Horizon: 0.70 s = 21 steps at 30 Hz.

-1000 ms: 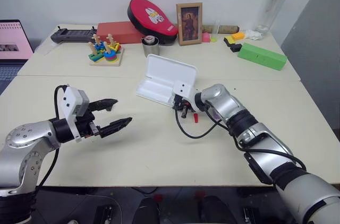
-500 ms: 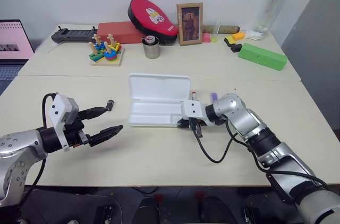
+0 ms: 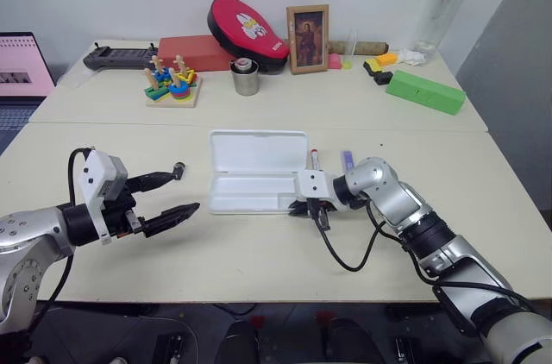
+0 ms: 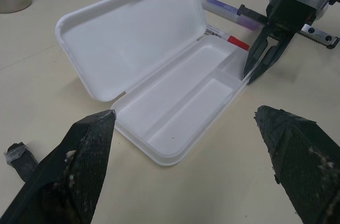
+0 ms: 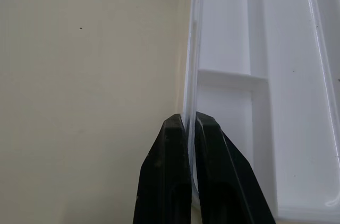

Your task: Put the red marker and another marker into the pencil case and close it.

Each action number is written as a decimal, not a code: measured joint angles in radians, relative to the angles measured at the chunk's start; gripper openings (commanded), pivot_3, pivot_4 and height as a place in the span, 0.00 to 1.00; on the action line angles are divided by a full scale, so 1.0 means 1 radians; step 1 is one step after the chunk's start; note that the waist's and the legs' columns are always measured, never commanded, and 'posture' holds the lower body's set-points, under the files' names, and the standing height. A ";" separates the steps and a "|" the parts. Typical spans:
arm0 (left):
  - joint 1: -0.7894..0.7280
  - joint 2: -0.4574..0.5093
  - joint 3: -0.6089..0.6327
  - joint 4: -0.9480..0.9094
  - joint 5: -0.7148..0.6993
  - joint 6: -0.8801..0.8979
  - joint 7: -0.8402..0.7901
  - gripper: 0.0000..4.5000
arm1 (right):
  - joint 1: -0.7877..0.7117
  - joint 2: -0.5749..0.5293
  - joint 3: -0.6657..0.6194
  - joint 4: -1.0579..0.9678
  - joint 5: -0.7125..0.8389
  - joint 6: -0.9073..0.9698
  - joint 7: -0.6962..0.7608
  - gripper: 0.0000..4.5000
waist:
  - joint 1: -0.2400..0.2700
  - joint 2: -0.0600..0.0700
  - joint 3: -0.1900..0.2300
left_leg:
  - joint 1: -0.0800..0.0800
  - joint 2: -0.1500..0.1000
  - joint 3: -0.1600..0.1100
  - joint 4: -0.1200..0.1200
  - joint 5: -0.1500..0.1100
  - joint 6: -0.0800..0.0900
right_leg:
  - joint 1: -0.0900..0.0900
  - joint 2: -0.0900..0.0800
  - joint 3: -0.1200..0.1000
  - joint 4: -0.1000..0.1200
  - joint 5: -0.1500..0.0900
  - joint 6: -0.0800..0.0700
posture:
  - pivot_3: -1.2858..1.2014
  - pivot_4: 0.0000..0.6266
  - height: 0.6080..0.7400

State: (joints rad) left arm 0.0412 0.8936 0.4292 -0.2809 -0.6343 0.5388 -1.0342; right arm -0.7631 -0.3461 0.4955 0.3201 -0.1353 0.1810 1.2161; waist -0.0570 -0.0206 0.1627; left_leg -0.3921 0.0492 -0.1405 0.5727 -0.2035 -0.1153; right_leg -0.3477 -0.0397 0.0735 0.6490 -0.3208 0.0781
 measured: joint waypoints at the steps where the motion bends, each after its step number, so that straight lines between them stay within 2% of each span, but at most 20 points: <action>1: 0.000 0.000 0.000 -0.001 0.000 0.000 0.000 1.00 | 0.000 0.000 0.000 0.000 0.000 0.000 0.000 0.07 | 0.000 0.000 0.000 | 0.000 0.000 0.000 0.000 0.000 0.000 | 0.000 0.000 0.000 0.000 0.000 0.000 | 0.52 0.24 1.00; 4: 0.000 -0.001 -0.001 -0.001 0.000 0.000 0.001 1.00 | -0.001 0.002 -0.001 0.000 0.001 0.002 0.000 0.19 | 0.000 0.000 0.000 | 0.000 0.000 0.000 0.000 0.000 0.000 | 0.000 0.000 0.000 0.000 0.000 0.000 | 0.52 0.24 1.00; 10: -0.005 -0.007 -0.009 -0.001 0.000 0.000 0.007 1.00 | -0.003 0.006 -0.007 -0.008 0.015 0.024 0.002 0.53 | 0.000 0.000 0.000 | 0.000 0.000 0.000 0.000 0.000 0.000 | 0.000 0.000 0.000 0.000 0.000 0.000 | 0.52 0.24 1.00; 11: -0.007 -0.007 -0.011 -0.001 0.000 0.000 0.008 1.00 | -0.003 0.006 -0.012 -0.013 0.023 0.031 0.002 0.56 | 0.000 0.000 0.000 | 0.000 0.000 0.000 0.000 0.000 0.000 | 0.000 0.000 0.000 0.000 0.000 0.000 | 0.52 0.24 1.00; 13: -0.016 -0.009 -0.021 -0.001 0.000 0.000 0.014 1.00 | -0.003 0.008 -0.031 -0.042 0.046 0.055 0.002 0.69 | 0.000 0.000 0.000 | 0.000 0.000 0.000 0.000 0.000 0.000 | 0.000 0.000 0.000 0.000 0.000 0.000 | 0.52 0.24 1.00; 15: -0.025 -0.014 -0.034 -0.004 0.000 0.000 0.017 1.00 | -0.003 0.018 -0.061 -0.080 0.086 0.096 0.001 0.77 | 0.000 0.000 0.000 | 0.000 0.000 0.000 0.000 0.000 0.000 | 0.001 0.000 0.000 0.000 0.000 0.000 | 0.52 0.24 1.00; 19: -0.046 -0.018 -0.077 -0.033 -0.008 0.002 0.017 1.00 | -0.002 0.046 -0.147 -0.201 0.191 0.238 -0.038 0.99 | 0.002 0.000 0.000 | 0.000 0.000 0.000 0.000 0.000 0.000 | 0.001 0.000 0.000 0.000 0.000 0.000 | 0.52 0.24 1.00; 21: -0.055 -0.019 -0.100 -0.037 -0.010 0.002 0.014 1.00 | -0.001 0.049 -0.198 -0.249 0.215 0.328 -0.097 0.99 | 0.004 0.000 0.000 | 0.000 0.000 0.000 0.000 0.000 0.000 | 0.001 0.000 0.000 0.000 0.000 0.000 | 0.52 0.24 1.00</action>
State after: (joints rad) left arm -0.0134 0.8750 0.3295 -0.3176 -0.6439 0.5410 -1.0198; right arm -0.7644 -0.2975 0.2980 0.0715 0.0797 0.5093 1.1195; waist -0.0527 -0.0209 0.1625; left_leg -0.3921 0.0491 -0.1408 0.5730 -0.2035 -0.1153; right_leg -0.3467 -0.0397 0.0734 0.6492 -0.3207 0.0781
